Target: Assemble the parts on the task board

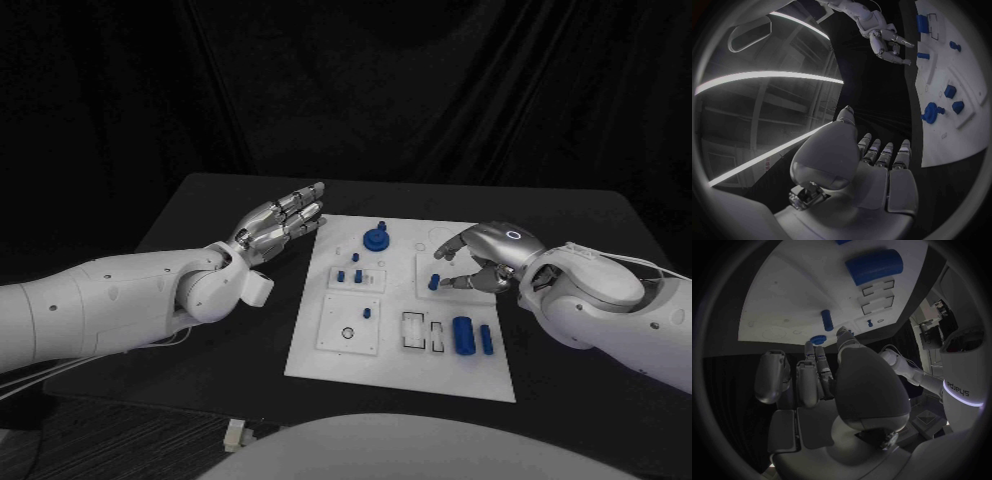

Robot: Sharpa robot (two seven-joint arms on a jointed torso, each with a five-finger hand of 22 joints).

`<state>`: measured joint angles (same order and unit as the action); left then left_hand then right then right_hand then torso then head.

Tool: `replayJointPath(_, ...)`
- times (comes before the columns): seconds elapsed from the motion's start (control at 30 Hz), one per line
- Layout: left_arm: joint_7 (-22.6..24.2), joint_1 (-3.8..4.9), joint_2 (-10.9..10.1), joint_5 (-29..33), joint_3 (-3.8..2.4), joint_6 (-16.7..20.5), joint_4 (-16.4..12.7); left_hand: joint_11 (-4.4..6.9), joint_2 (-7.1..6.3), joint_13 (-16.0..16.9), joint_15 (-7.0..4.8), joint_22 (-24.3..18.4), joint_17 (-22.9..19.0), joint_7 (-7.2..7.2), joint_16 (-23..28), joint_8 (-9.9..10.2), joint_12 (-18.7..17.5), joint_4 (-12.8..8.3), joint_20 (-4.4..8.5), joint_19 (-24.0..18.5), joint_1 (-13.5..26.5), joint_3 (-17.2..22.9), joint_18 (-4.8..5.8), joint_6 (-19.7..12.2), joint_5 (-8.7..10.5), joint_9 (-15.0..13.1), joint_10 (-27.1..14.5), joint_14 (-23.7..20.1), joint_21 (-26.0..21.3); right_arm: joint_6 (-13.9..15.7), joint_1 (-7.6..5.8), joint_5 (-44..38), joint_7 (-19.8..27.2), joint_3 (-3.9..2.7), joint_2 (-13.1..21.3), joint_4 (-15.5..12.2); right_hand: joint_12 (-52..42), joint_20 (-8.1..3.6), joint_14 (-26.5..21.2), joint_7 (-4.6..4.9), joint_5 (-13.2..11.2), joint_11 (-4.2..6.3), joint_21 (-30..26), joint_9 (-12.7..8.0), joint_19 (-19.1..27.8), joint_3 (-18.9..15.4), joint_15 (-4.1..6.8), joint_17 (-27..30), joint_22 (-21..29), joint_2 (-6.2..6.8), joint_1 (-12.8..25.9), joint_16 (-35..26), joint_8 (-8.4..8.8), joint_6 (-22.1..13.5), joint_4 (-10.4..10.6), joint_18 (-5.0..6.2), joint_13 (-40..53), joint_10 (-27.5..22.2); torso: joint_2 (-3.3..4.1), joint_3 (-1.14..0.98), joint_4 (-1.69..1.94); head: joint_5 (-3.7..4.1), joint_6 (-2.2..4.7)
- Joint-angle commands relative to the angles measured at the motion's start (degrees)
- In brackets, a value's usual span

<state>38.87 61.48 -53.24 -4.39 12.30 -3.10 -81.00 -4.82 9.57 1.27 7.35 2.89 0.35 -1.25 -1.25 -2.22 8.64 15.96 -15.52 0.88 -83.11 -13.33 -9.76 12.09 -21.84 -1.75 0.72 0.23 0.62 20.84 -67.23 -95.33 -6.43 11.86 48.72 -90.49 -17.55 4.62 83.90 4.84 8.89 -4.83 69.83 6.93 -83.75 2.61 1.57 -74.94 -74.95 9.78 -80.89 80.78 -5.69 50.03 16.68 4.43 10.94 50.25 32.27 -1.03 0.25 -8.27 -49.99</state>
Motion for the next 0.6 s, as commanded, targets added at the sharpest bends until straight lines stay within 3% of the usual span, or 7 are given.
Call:
replayJointPath(0.03,5.8,-0.05,0.1,0.3,-0.06,0.1,-0.2,-0.10,0.02,0.1,-0.08,0.1,0.0,-0.11,0.3,-0.2,0.1,-0.1,0.11,0.1,-0.7,-0.4,0.15,0.4,-0.12,0.0,-0.1,0.0,0.1,-1.2,0.58,-0.1,-0.7,-0.03,-0.7,0.7,0.6,-0.32,3.1,0.86,2.8,0.03,-0.6,-0.2,-1.2,0.4,0.08,0.4,-9.9,-0.65,-1.7,-0.4,0.00,0.5,-0.3,-0.46,-0.4,-0.3,0.01,-0.01,0.02,-0.07,-0.01)
replayJointPath(0.1,5.8,-0.05,0.1,0.3,-0.06,0.2,-0.2,-0.10,0.02,0.1,-0.08,0.1,0.0,-0.11,0.3,-0.2,0.1,-0.1,0.11,0.1,-0.7,-0.4,0.15,0.4,-0.12,0.0,-0.1,0.0,0.1,-1.4,0.81,-0.1,-0.5,-0.03,-1.1,1.2,0.7,-0.33,3.0,1.14,5.4,0.06,-0.8,-0.2,-1.0,0.8,0.10,0.7,-9.8,-1.11,-2.7,-0.6,-0.22,1.0,-0.6,-0.40,-0.6,0.1,0.01,-0.01,0.02,-0.02,-0.01)
replayJointPath(0.2,5.9,-0.05,0.1,0.3,-0.06,0.2,-0.2,-0.10,0.02,0.1,-0.08,0.0,-0.1,-0.10,0.3,-0.2,0.2,-0.1,0.09,0.1,-0.7,-0.4,0.14,0.4,-0.13,0.0,-0.1,0.0,0.0,-1.7,1.13,-0.1,-0.2,-0.04,-1.8,1.8,0.9,-0.38,2.9,1.45,11.9,0.15,-1.2,0.0,-0.7,1.6,0.16,1.1,-9.6,-1.66,-4.5,-0.8,-0.63,2.0,-1.4,-0.29,-1.0,0.7,-0.03,-0.01,0.02,0.03,-0.01)
replayJointPath(0.3,6.0,-0.05,0.0,0.3,-0.06,0.4,-0.2,-0.13,0.00,0.1,-0.15,-0.1,-0.1,-0.09,0.3,-0.3,0.2,-0.1,0.09,0.1,-0.7,-0.4,0.12,0.5,-0.15,0.0,-0.1,0.0,0.0,-2.1,1.45,-0.1,0.1,-0.04,-2.6,2.5,1.1,-0.40,2.7,1.40,16.0,0.19,-1.6,0.1,-0.4,2.2,0.19,1.4,-9.5,-1.74,-5.3,-1.0,-0.64,2.3,-1.8,-0.21,-1.3,1.3,-0.03,-0.01,0.01,0.03,-0.01)
replayJointPath(0.53,6.1,-0.05,0.0,0.3,-0.06,0.7,-0.3,0.29,-0.22,0.1,-0.92,-0.4,-0.2,0.54,0.9,-0.3,0.2,0.3,0.74,-0.1,-0.4,-0.8,-0.22,0.4,0.09,0.0,-0.2,-0.2,-0.1,-3.4,2.07,-0.1,0.4,-0.04,-4.1,4.1,1.0,-0.40,2.5,1.65,16.6,0.24,-2.3,0.2,-0.1,2.6,0.18,1.9,-9.3,-1.79,-5.6,-1.4,-0.83,2.7,-1.9,-0.06,-1.3,1.8,-0.02,-0.03,0.02,-0.08,-0.01)
replayJointPath(0.6,6.1,-0.05,0.0,0.3,-0.06,0.7,-0.3,0.30,-0.23,0.1,-0.96,-0.5,-0.3,0.73,0.9,-0.2,0.1,0.3,0.82,-0.1,-0.3,-0.9,-0.26,0.3,0.09,0.0,-0.2,-0.2,-0.1,-3.5,2.23,-0.1,0.5,-0.04,-4.4,4.4,0.6,-0.37,2.4,1.71,18.0,0.28,-2.7,0.5,0.1,3.3,0.19,2.1,-9.2,-1.81,-6.0,-1.5,-1.27,3.7,-2.0,0.00,-1.3,3.0,-0.02,-0.02,0.03,-0.05,-0.01)
